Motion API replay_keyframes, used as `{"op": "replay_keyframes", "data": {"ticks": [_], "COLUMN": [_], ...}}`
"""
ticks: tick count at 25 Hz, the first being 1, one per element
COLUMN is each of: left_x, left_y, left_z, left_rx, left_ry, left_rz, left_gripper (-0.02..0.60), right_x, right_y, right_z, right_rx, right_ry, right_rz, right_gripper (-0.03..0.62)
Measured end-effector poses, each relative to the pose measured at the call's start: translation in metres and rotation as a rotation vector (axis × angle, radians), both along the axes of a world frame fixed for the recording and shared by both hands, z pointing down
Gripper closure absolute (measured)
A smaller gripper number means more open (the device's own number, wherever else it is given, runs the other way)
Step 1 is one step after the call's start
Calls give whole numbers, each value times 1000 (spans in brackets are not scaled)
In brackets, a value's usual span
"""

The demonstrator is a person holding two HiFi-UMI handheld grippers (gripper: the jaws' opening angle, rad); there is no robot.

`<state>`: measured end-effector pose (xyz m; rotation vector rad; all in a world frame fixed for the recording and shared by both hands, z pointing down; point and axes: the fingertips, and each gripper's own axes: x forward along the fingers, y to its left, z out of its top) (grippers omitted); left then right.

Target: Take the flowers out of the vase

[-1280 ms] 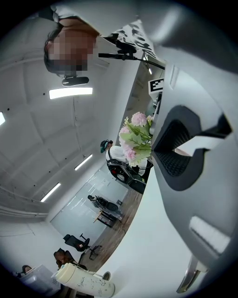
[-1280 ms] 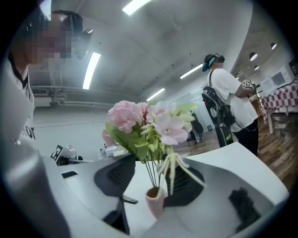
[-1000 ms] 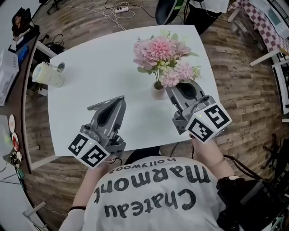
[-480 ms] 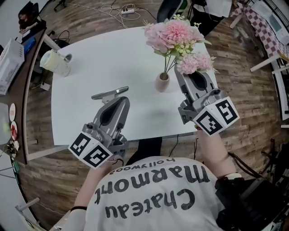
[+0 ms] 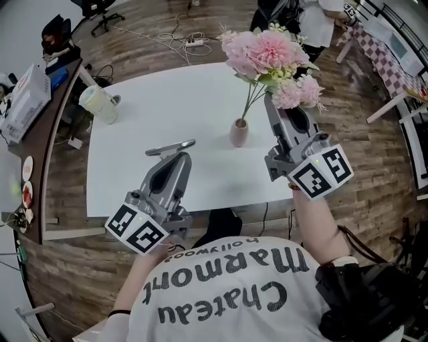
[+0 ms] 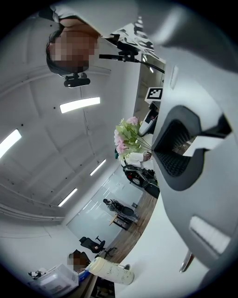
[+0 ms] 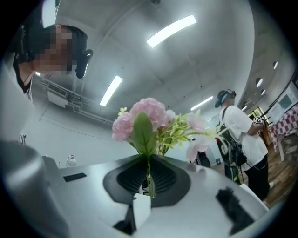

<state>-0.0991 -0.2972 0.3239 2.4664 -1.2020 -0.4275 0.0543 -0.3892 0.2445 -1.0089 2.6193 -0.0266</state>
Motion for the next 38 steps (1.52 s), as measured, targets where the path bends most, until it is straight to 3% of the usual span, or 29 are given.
{"op": "replay_keyframes", "data": {"ticks": [12, 25, 38], "left_x": [31, 82, 56], "left_y": [43, 101, 186], "left_z": [-33, -41, -31], "left_rx": [102, 71, 35], "left_ry": [11, -1, 2], "left_rz": [34, 155, 213], "left_gripper": [577, 577, 577], "right_x": [29, 66, 30], "right_y": [81, 160, 250], "right_z": [-27, 13, 38], "right_rx": [56, -106, -193], "right_ry": [-27, 44, 16], "right_rz": [-19, 51, 43], "right_gripper": [565, 565, 565]}}
